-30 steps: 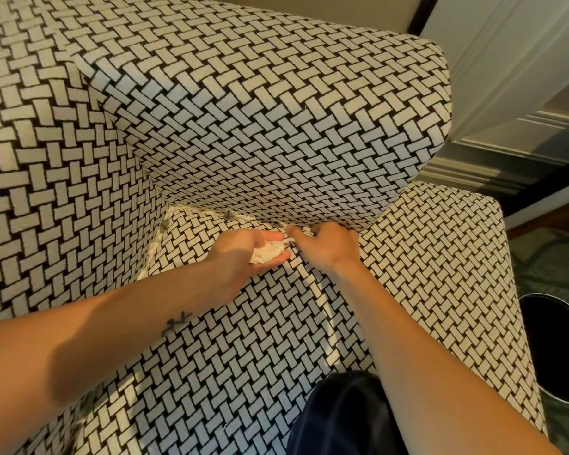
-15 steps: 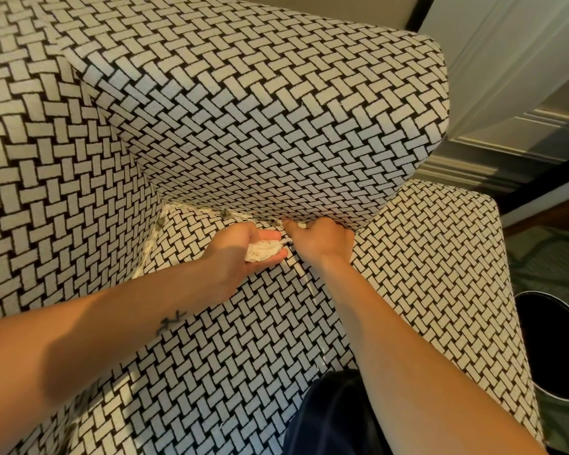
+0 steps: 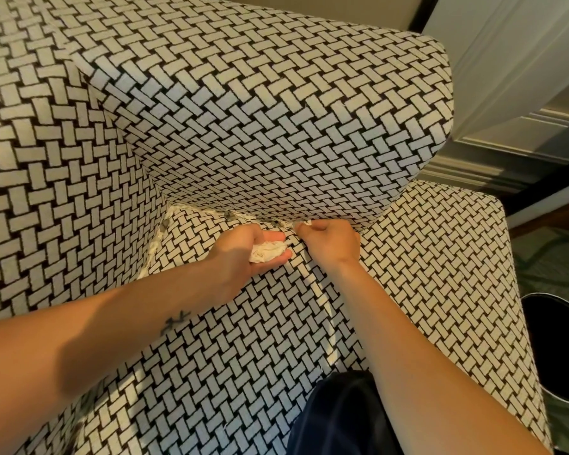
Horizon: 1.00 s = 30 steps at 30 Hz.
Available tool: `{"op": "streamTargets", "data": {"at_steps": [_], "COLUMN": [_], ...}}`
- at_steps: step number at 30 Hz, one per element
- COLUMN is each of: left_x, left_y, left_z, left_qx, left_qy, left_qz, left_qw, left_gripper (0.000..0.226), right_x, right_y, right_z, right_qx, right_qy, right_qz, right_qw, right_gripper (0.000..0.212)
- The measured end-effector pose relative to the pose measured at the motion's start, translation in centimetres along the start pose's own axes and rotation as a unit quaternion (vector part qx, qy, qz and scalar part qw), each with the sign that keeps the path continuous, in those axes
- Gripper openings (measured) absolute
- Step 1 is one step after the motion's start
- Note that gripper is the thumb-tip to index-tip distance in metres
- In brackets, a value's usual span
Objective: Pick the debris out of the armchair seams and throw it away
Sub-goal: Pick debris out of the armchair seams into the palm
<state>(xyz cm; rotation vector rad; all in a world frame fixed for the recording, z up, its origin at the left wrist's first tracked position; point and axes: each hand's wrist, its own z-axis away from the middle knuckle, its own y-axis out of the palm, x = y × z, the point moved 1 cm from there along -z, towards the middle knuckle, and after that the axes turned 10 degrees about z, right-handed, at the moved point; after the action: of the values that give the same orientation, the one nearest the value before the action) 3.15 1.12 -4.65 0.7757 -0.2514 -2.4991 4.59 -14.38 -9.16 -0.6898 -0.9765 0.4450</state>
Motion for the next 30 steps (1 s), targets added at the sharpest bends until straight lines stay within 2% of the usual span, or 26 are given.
{"op": "streamTargets", "data": {"at_steps": [4,9,17,24,30], "left_x": [0.0,0.0,0.0,0.0,-0.1], "left_y": [0.1,0.1,0.0,-0.1,-0.1], "left_z": [0.2,0.8,1.1,1.5,1.6], "left_qx": [0.012,0.052,0.083,0.092,0.103], "left_qy": [-0.004,-0.007,-0.037,-0.033,-0.038], "left_qz": [0.008,0.019,0.009,-0.007,-0.007], "left_qw": [1.000,0.998,0.996,0.995,0.994], "left_gripper": [0.033,0.027,0.030,0.029,0.030], "right_x": [-0.7,-0.9,-1.1,-1.8,-2.1], "right_y": [-1.2,-2.3,-3.5,-4.9,-5.7], "right_z": [0.9,2.0,2.5,3.2,3.7], "right_qx": [0.034,0.043,0.069,0.086,0.177], "right_qy": [-0.058,-0.098,-0.103,-0.104,-0.119], "right_qz": [-0.084,-0.108,-0.138,-0.180,-0.190], "right_qw": [0.994,0.988,0.983,0.974,0.958], "right_gripper": [0.036,0.030,0.013,0.019,0.018]}}
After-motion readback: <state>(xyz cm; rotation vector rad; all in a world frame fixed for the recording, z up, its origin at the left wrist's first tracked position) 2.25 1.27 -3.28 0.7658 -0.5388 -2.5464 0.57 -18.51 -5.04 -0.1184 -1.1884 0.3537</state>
